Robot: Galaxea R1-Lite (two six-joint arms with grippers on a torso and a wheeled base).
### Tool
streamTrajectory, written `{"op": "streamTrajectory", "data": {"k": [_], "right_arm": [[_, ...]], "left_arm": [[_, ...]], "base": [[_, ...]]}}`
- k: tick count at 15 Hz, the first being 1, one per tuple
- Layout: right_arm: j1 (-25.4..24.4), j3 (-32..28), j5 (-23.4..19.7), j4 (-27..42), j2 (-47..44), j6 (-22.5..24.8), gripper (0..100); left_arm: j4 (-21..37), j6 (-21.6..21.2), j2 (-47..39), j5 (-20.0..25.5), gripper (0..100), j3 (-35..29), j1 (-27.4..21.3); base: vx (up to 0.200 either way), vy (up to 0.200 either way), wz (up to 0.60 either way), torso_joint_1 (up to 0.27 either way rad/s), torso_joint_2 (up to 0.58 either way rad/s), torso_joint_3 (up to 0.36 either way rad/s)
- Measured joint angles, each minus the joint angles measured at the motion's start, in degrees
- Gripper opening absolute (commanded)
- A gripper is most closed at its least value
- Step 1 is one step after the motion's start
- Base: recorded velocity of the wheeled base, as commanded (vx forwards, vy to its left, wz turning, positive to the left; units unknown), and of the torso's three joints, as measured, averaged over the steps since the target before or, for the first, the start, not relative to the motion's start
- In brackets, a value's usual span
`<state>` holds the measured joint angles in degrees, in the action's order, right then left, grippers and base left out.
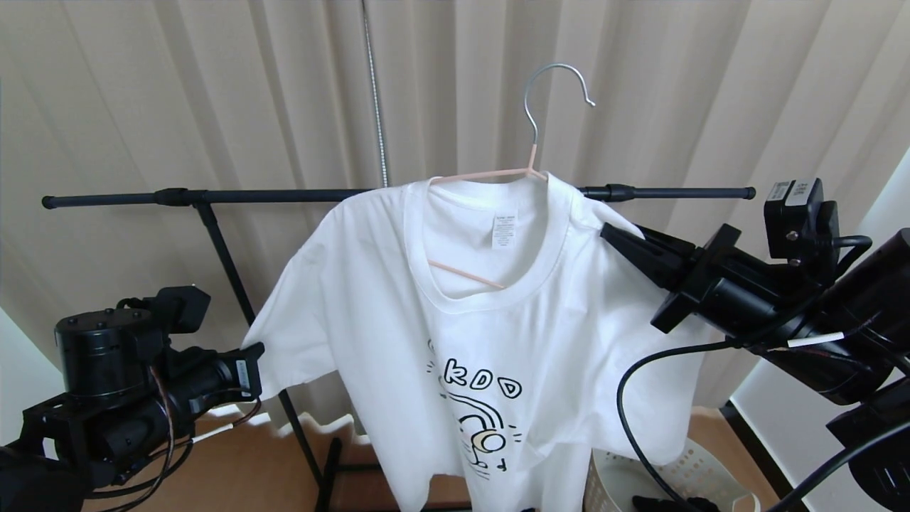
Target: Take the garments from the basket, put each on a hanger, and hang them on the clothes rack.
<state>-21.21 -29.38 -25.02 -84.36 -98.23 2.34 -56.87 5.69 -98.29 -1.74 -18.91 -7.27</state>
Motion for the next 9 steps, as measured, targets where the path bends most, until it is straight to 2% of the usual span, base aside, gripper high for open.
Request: {"op": "streamTrajectory", "data": {"k": [3, 5, 6, 9], "right_arm": [[-0.01, 0.33, -0.33, 0.0, -0.09, 0.01, 0], [-0.04, 0.61, -4.53, 0.04, -0.35, -0.84, 0], [-0.01, 0.74, -5.25, -0.09, -0.52, -1.91, 0], [0.13, 1.1, -6.57, -0.41, -0.89, -2.89, 0]], "left_arm": [[-0.57, 0.0, 1.19, 0.49, 100, 0.11, -0.17], [-0.41, -0.11, 3.97, 3.97, 100, 0.3, -0.12], [0.13, -0.12, 5.74, 5.64, 100, 0.33, 0.02], [7.8, -0.11, 12.52, 10.58, 100, -2.26, 0.13]], "base": [[0.0, 0.0, 0.0, 0.0, 0.0, 0.0], [0.0, 0.0, 0.0, 0.0, 0.0, 0.0], [0.0, 0.0, 0.0, 0.0, 0.0, 0.0], [0.0, 0.0, 0.0, 0.0, 0.0, 0.0]]}}
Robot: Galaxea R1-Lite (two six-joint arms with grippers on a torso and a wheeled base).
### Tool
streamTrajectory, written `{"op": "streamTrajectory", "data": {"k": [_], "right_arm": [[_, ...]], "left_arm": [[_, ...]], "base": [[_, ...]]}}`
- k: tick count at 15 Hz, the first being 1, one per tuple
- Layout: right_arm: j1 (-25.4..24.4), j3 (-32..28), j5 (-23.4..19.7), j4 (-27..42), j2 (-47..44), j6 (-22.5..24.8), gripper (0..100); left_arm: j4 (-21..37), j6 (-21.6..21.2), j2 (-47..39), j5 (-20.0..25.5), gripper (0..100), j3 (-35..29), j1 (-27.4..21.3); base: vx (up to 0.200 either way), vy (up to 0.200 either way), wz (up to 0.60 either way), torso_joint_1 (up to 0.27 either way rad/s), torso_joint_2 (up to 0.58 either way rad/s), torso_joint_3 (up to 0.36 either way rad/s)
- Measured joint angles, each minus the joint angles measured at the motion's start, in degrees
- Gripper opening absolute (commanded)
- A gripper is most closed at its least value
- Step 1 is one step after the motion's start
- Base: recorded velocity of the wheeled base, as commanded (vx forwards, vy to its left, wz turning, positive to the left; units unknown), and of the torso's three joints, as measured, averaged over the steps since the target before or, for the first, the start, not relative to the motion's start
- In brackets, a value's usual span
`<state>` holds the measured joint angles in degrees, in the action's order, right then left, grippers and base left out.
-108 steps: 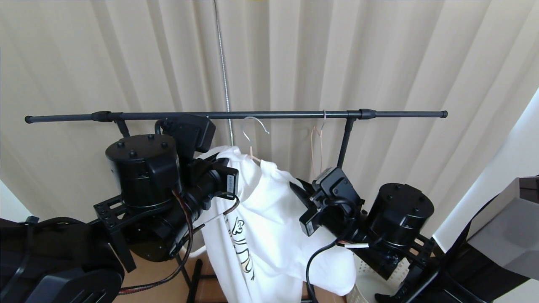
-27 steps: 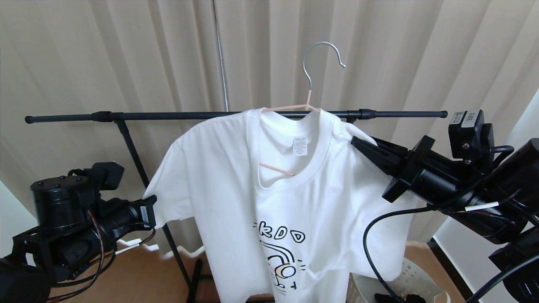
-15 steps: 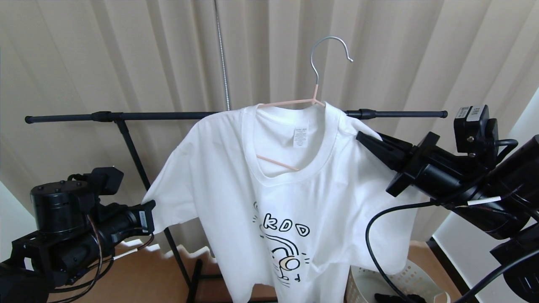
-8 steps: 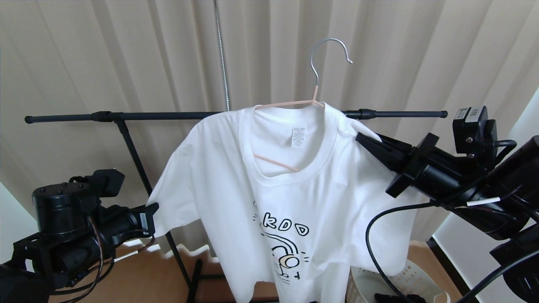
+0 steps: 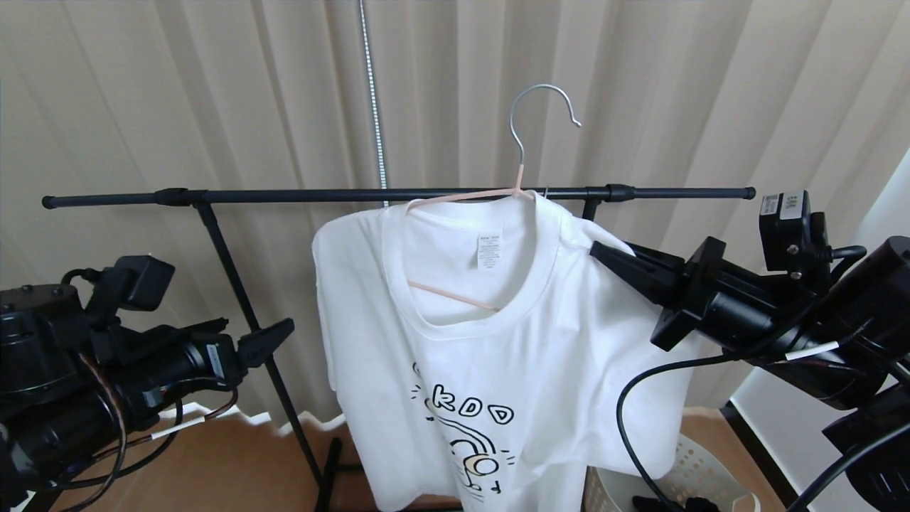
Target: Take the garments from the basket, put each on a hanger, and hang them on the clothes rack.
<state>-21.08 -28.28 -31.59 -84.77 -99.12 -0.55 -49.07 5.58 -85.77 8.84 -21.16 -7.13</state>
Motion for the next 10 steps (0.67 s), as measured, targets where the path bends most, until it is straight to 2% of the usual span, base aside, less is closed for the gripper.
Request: {"op": "streamTrajectory", "data": {"k": [2, 4, 7, 8, 10], "right_arm": [[0.83, 0.54, -2.4, -0.02, -0.13, -0.07, 0], [1.32, 0.84, -3.56, -0.02, -0.22, -0.1, 0], [1.46, 1.52, -4.82, -0.13, -1.07, -0.16, 0], [1.51, 1.8, -5.85, -0.18, -1.32, -0.16, 0], [1.51, 2.43, -7.61, -0.21, -1.67, -0.16, 0]], "left_arm": [[11.82, 0.43, 5.35, 5.66, 100, -5.22, 0.0], [20.0, 1.23, 9.73, 10.81, 100, -10.31, 0.0], [34.97, 2.13, 13.73, 21.37, 100, -20.43, -0.2], [37.94, 2.24, 14.34, 23.74, 100, -23.7, -0.3], [41.96, 2.33, 13.67, 25.15, 100, -29.0, -1.51]], "base": [[0.0, 0.0, 0.0, 0.0, 0.0, 0.0], [0.0, 0.0, 0.0, 0.0, 0.0, 0.0], [0.0, 0.0, 0.0, 0.0, 0.0, 0.0], [0.0, 0.0, 0.0, 0.0, 0.0, 0.0], [0.0, 0.0, 0.0, 0.0, 0.0, 0.0]]}}
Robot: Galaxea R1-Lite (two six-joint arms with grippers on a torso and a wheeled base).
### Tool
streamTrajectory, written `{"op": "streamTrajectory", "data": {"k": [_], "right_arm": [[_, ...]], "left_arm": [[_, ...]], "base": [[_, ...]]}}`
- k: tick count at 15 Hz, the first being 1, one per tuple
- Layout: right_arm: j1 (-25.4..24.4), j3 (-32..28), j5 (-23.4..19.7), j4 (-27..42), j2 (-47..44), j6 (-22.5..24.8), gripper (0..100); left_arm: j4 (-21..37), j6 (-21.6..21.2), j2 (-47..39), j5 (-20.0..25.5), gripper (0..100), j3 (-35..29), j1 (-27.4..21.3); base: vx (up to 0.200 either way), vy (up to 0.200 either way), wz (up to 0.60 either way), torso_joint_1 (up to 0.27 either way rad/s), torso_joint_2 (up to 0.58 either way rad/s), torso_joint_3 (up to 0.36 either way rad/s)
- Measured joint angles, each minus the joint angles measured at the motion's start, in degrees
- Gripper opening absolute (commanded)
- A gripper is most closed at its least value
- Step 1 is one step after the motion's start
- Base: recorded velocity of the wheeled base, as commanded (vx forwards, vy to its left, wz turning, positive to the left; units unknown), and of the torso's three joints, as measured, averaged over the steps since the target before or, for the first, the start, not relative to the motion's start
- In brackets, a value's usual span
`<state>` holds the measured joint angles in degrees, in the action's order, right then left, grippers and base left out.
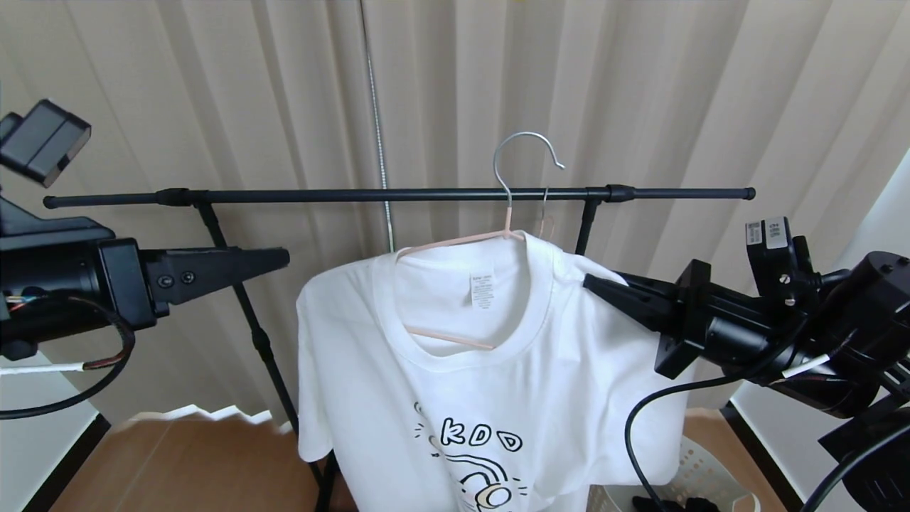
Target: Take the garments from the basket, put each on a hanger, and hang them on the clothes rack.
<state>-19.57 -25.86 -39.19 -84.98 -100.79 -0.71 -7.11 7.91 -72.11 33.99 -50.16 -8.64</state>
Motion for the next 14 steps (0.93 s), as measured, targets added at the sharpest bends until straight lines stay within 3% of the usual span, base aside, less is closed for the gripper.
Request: {"op": "streamTrajectory", "data": {"k": [3, 7, 9, 14], "right_arm": [[0.0, 0.48, -0.41, 0.02, -0.28, 0.0, 0], [-0.13, 0.83, -0.51, 0.0, -0.65, 0.0, 0], [-0.27, 1.11, -1.17, 0.0, -0.74, 0.0, 0], [-0.28, 1.5, -2.62, -0.06, -0.65, 0.0, 0]], "left_arm": [[3.08, -2.01, -3.94, 0.28, 100, -5.32, -3.01], [8.01, -11.96, -11.07, 0.57, 100, -10.47, -6.16], [11.56, -18.4, -14.43, 3.75, 100, -14.32, -6.66], [12.58, -28.87, -20.83, 6.79, 100, -18.85, -7.17]], "base": [[0.0, 0.0, 0.0, 0.0, 0.0, 0.0], [0.0, 0.0, 0.0, 0.0, 0.0, 0.0], [0.0, 0.0, 0.0, 0.0, 0.0, 0.0], [0.0, 0.0, 0.0, 0.0, 0.0, 0.0]]}}
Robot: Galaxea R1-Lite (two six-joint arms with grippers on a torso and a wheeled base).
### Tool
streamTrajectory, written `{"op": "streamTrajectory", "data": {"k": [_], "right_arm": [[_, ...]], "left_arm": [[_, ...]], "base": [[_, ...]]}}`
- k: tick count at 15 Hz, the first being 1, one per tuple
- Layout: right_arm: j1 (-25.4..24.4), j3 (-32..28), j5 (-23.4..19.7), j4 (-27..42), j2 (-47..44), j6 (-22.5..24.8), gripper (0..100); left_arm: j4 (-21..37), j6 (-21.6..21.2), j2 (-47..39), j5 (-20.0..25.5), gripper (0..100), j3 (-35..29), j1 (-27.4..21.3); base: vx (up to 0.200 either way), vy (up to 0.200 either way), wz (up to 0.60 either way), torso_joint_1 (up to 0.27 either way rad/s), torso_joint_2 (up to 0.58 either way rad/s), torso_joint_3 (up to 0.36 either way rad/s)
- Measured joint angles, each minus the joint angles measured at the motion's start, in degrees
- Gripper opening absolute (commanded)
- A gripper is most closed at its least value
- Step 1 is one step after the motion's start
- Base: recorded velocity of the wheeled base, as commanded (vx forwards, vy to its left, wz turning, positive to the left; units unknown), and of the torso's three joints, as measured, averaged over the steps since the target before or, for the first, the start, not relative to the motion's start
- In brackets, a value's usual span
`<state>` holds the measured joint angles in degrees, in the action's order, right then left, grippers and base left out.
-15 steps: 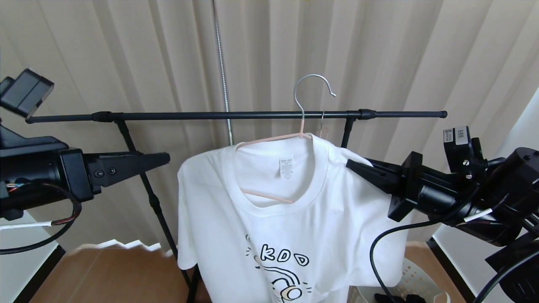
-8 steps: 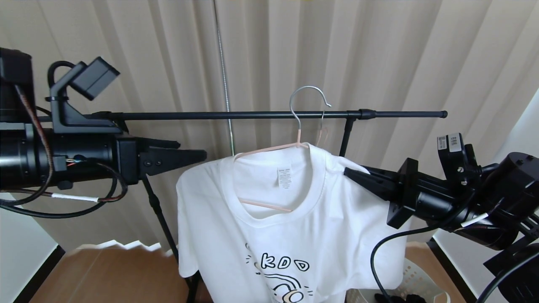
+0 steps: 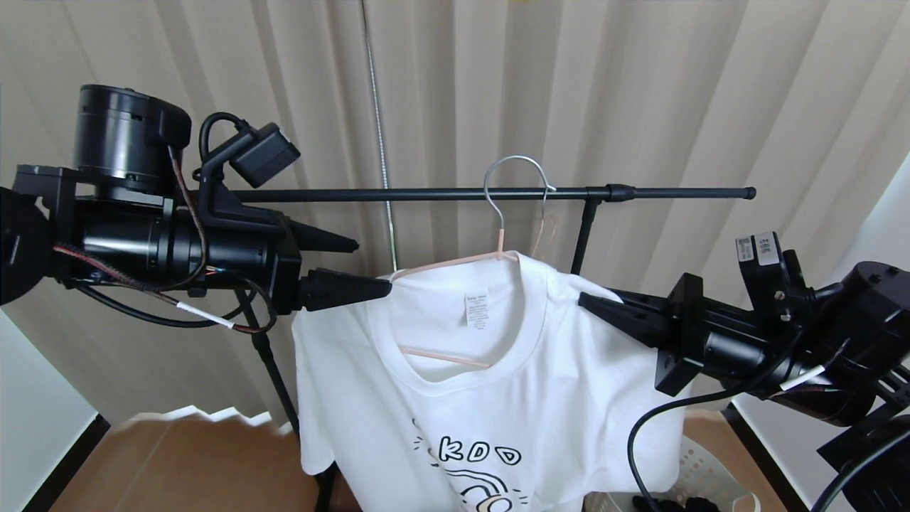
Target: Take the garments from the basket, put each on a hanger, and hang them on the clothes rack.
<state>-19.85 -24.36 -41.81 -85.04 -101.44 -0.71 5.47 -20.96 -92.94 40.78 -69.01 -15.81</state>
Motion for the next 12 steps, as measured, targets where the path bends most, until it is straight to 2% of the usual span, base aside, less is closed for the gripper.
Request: {"op": "streamTrajectory", "data": {"k": [3, 4, 7, 9, 12], "right_arm": [[0.0, 0.3, -0.2, -0.05, 0.26, 0.02, 0], [0.0, 0.38, -0.2, -0.05, 0.32, 0.0, 0], [0.0, 0.44, -0.2, -0.02, 0.48, 0.02, 0], [0.01, 0.44, -0.2, -0.02, 0.56, 0.0, 0], [-0.13, 0.52, -0.2, -0.05, 0.69, 0.0, 0]], "left_arm": [[0.24, -1.76, -2.36, 1.8, 100, -1.55, -0.94], [1.56, -2.13, -2.95, 2.71, 100, -2.57, -1.28], [7.0, -7.81, -4.06, 5.73, 100, -4.5, -1.91], [10.26, -10.15, -4.61, 6.88, 100, -5.51, -1.94], [11.52, -11.07, -6.06, 7.09, 100, -7.4, -2.24]], "base": [[0.0, 0.0, 0.0, 0.0, 0.0, 0.0], [0.0, 0.0, 0.0, 0.0, 0.0, 0.0], [0.0, 0.0, 0.0, 0.0, 0.0, 0.0], [0.0, 0.0, 0.0, 0.0, 0.0, 0.0], [0.0, 0.0, 0.0, 0.0, 0.0, 0.0]]}}
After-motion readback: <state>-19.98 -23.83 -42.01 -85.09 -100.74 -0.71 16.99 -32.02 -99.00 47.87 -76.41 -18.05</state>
